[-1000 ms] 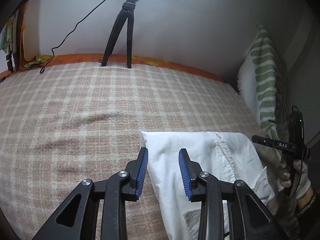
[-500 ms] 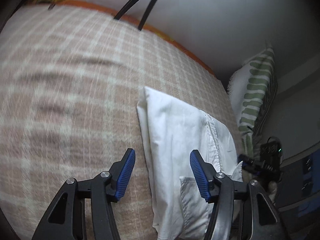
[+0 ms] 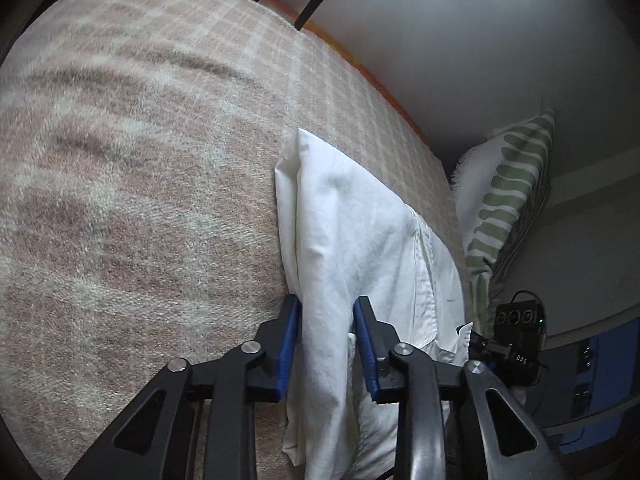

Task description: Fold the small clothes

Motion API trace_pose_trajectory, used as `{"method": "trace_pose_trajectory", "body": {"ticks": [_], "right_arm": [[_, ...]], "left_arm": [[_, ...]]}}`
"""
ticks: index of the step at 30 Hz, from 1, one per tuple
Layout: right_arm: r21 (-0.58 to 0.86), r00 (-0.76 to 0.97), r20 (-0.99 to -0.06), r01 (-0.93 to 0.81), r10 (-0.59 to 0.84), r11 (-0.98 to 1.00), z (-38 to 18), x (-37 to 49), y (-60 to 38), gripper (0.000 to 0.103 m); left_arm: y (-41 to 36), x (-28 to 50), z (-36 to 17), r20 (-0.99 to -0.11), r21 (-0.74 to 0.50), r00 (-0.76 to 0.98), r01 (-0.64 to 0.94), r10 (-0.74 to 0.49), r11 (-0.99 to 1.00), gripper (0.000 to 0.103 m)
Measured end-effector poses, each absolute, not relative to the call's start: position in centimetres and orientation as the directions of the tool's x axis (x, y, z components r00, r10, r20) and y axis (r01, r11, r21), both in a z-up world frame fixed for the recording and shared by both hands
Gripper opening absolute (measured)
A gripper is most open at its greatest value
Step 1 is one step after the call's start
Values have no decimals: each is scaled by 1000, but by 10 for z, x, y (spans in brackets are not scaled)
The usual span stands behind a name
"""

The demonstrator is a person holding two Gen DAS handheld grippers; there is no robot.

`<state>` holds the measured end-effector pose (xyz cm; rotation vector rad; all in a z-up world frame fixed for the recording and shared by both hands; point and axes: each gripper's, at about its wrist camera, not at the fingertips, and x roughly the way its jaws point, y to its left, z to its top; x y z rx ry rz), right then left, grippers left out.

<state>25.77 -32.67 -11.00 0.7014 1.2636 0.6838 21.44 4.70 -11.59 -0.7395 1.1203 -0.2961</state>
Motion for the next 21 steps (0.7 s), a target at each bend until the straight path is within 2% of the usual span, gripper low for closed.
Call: {"method": "trace_pose_trajectory", "body": {"ticks": [3, 6, 10, 21], "right_arm": [[755, 181, -630, -85, 755, 650, -104, 256, -321, 15], [727, 200, -653, -107, 731, 679, -94, 255, -316, 12], [671, 228, -688, -164, 689, 723, -75, 251, -305, 10], [617, 277, -684, -273, 674, 738, -34, 247, -259, 9]], "left_arm": [[42, 214, -109, -715, -645, 441, -117, -542, 755, 15], [35, 212, -101, -723, -620, 453, -91, -522, 779, 11], [35, 210, -88, -719, -602, 470, -54, -512, 797, 9], [84, 197, -46, -693, -581, 541, -26, -477, 814, 9]]}}
